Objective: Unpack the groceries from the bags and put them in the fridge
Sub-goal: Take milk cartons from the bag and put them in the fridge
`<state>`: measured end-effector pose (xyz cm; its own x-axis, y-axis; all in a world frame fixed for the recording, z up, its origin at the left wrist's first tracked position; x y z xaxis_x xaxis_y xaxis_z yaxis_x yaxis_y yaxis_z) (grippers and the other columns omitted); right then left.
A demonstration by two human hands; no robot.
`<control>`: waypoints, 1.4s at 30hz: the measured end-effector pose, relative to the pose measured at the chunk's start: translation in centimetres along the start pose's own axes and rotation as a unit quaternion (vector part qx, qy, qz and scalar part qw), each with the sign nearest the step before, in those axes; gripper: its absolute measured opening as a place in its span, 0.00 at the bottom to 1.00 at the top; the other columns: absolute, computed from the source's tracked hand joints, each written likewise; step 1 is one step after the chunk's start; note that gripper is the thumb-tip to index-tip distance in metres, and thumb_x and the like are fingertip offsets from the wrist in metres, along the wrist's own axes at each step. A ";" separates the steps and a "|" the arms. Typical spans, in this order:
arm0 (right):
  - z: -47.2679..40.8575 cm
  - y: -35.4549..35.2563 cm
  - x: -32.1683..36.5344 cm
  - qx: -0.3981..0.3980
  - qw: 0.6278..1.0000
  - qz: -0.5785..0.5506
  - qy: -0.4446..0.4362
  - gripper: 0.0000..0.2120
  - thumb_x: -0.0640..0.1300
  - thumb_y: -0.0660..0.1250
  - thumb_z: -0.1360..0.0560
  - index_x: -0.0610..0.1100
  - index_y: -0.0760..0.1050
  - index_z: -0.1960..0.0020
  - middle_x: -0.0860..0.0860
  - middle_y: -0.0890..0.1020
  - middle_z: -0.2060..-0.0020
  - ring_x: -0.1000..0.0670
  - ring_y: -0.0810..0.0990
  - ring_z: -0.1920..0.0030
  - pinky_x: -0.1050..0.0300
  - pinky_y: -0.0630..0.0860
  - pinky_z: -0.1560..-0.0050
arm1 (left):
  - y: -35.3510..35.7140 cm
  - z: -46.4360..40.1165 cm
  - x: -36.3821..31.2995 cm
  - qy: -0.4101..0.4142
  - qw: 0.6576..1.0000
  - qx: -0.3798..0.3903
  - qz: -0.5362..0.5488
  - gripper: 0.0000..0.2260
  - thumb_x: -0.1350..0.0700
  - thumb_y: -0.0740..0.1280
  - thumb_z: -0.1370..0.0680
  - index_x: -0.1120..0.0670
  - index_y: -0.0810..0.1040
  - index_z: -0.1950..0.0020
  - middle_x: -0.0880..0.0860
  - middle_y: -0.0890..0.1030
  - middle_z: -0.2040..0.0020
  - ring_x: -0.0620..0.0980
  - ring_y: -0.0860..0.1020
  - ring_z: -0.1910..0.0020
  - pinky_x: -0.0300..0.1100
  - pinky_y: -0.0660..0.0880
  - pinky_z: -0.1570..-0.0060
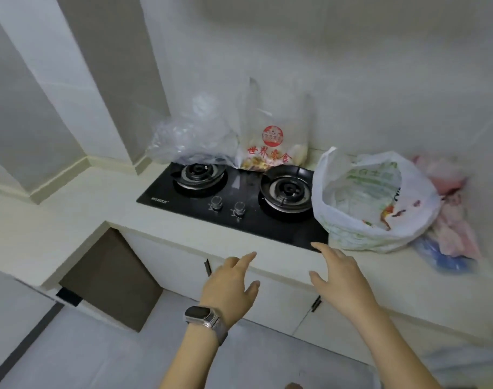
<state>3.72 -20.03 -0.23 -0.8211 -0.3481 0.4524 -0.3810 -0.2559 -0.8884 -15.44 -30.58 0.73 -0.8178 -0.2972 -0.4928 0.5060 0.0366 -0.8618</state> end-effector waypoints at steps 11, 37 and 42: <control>-4.7 -4.5 -11.7 -0.059 0.992 -0.047 0.098 0.25 0.48 0.63 0.23 0.55 0.63 0.27 0.54 0.72 0.34 0.48 0.70 0.35 0.55 0.73 0.40 | 6.5 -11.7 -8.9 0.089 0.993 0.071 0.033 0.26 0.46 0.61 0.21 0.43 0.57 0.25 0.45 0.69 0.32 0.45 0.73 0.39 0.38 0.73 0.42; -25.1 -1.5 -25.6 0.185 0.949 0.042 0.253 0.31 0.41 0.68 0.32 0.50 0.66 0.30 0.49 0.74 0.39 0.46 0.70 0.35 0.53 0.76 0.44 | 11.6 -27.3 -14.6 -0.039 0.941 0.129 0.309 0.14 0.62 0.62 0.21 0.50 0.76 0.38 0.44 0.82 0.49 0.40 0.81 0.55 0.32 0.75 0.50; -26.1 0.9 -26.3 0.219 0.933 0.121 0.259 0.34 0.42 0.67 0.31 0.51 0.60 0.28 0.49 0.69 0.37 0.44 0.63 0.31 0.51 0.73 0.40 | 12.4 -27.7 -14.2 -0.108 0.904 0.142 0.388 0.14 0.63 0.62 0.22 0.47 0.77 0.43 0.47 0.84 0.51 0.43 0.82 0.56 0.40 0.78 0.48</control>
<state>13.87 12.46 -14.98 -0.9990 0.0100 0.0441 -0.0411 -0.6094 -0.7918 -5.12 0.57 -6.27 -0.1297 -0.4684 -0.8740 0.9793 0.0774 -0.1868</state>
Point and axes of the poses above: each hand's wrist, its own z-axis away from the middle knuckle, its own y-axis out of the palm, x = y × z, the point moved 6 cm from there along -z, towards the middle knuckle
